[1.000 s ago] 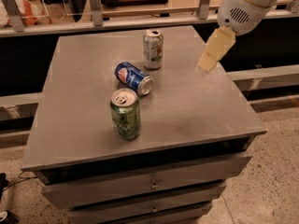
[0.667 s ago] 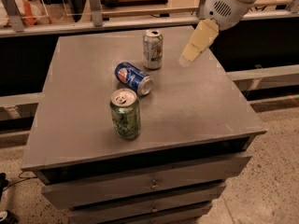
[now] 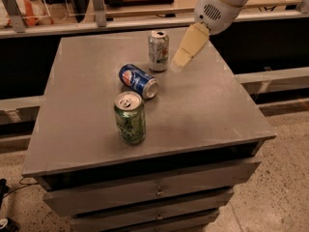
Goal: Place pepsi can upright
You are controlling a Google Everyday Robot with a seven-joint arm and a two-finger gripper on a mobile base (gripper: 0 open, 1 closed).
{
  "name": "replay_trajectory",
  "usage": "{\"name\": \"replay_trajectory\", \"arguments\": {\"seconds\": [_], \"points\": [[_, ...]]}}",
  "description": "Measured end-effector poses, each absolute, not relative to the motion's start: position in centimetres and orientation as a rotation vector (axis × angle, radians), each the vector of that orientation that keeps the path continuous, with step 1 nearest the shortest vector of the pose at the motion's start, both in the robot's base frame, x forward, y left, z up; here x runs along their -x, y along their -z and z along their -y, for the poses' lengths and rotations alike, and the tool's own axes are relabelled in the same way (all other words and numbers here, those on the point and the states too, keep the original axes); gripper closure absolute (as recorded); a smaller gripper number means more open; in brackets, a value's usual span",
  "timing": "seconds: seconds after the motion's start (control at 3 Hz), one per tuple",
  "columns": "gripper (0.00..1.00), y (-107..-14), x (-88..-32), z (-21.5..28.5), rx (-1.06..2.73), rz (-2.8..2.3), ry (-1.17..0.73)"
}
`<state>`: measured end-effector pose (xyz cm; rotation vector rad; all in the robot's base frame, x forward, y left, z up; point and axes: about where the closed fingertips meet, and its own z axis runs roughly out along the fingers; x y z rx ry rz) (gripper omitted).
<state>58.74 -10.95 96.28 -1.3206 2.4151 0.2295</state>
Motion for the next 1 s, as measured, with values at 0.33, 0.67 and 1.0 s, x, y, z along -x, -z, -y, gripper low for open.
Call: {"name": "replay_trajectory", "arguments": {"seconds": [0.33,0.67,1.0], "points": [[0.00,-95.5,-58.5,7.3,1.372,-2.415,-0.263],[0.00,-94.9,-58.6,4.8,1.372,-2.428,-0.251],[0.00,-94.1,-59.5,2.9,1.332,-2.464,-0.198]]}}
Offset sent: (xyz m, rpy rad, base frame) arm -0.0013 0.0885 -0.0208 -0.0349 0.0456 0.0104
